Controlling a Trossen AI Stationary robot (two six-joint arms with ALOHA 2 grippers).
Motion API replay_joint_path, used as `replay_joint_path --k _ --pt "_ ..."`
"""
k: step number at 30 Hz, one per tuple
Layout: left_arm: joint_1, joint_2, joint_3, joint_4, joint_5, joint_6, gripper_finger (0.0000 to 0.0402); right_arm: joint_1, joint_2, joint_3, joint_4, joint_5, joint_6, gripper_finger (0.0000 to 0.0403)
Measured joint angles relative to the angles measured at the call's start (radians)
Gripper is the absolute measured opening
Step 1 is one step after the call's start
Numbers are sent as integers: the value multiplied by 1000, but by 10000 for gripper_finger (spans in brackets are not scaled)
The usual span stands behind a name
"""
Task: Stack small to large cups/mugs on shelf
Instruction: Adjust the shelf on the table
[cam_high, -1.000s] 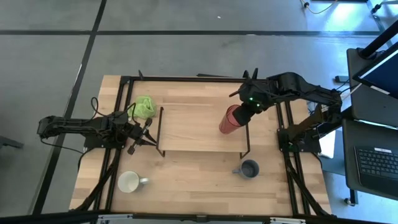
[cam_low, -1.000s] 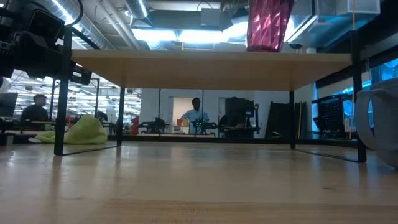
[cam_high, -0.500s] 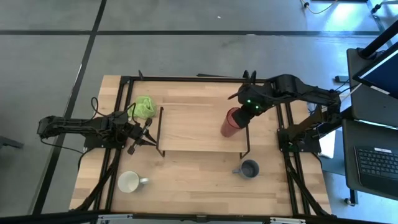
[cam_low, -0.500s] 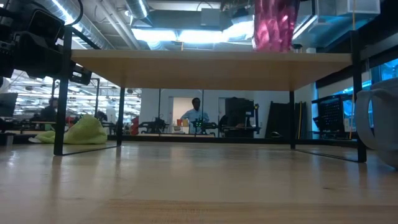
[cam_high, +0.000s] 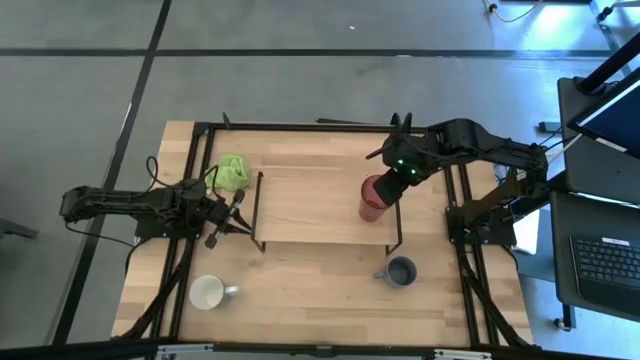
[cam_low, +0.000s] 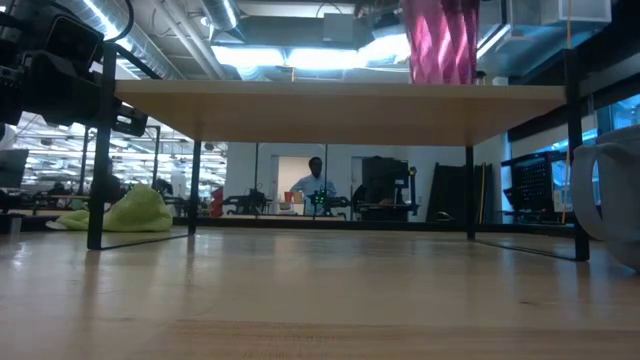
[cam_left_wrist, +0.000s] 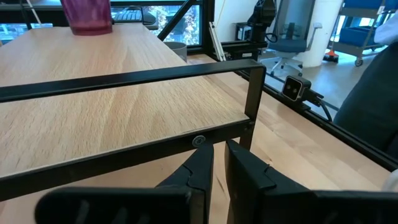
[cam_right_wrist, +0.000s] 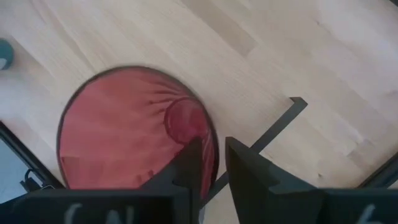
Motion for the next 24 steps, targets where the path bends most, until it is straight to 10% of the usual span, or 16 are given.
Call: replay_joint_path --k 12,24 --pt "0 0 0 0 0 0 35 1 -27 206 38 79 -77 80" --pt "0 0 0 0 0 0 35 143 -26 423 690 19 -513 79"
